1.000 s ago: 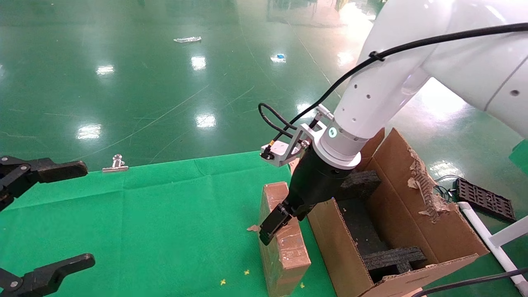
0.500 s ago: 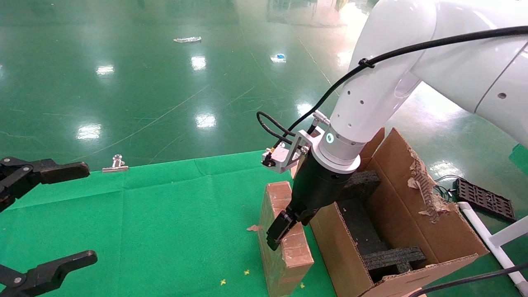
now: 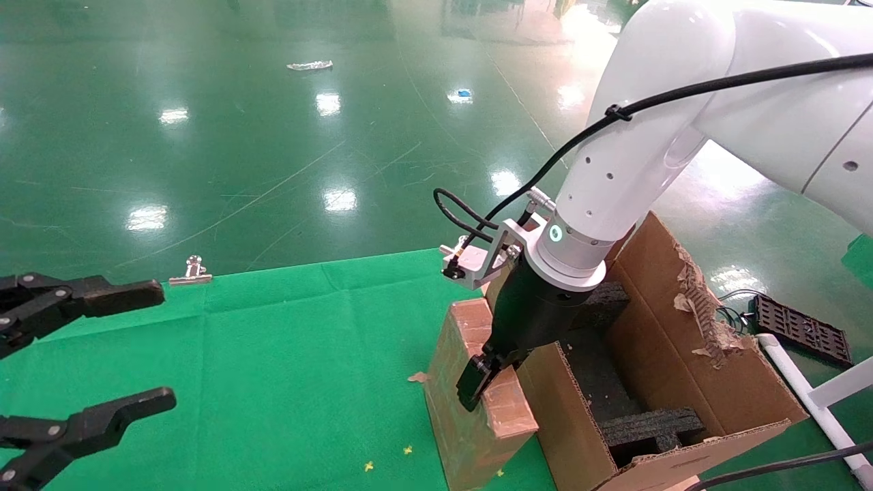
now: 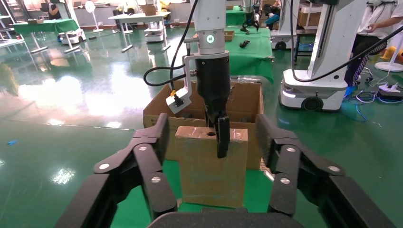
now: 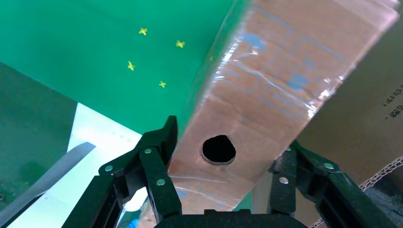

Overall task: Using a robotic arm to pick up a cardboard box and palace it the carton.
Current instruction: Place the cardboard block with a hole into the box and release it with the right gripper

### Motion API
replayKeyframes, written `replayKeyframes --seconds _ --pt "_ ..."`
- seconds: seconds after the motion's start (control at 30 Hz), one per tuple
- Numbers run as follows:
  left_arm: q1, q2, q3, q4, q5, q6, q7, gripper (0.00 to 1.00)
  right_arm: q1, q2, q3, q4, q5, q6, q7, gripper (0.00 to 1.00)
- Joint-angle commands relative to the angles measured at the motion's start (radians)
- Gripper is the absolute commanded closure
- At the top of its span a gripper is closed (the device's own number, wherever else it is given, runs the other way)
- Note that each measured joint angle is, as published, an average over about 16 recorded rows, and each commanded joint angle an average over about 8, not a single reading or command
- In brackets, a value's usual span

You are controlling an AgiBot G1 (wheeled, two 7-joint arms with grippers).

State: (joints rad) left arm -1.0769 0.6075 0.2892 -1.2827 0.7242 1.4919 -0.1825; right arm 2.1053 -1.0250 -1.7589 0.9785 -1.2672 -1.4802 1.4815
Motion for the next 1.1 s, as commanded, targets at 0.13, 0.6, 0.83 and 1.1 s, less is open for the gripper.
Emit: replayKeyframes --seconds 0.13,0.6,0.83,1.1 --pt "0.0 0.0 0.0 0.0 0.0 0.0 0.0 1.0 0.01 0.021 0.008 0.021 -0.002 0.015 -0.022 1.0" --pt "0.0 0.0 0.001 0.0 -0.001 -0.001 0.001 1.0 0.26 0.273 0.17 -0.007 0.006 0.115 -0.313 1.0" --pt "0.0 -0.001 0.002 0.0 -0.001 -0.001 0.001 1.0 0.353 0.361 0.157 -0.122 -0.11 0.111 -0.349 1.0" --pt "0.0 -0.001 0.002 0.0 -0.001 -0.001 0.001 0.44 0.312 0.409 0.091 -0.219 -0.204 0.077 -0.372 1.0"
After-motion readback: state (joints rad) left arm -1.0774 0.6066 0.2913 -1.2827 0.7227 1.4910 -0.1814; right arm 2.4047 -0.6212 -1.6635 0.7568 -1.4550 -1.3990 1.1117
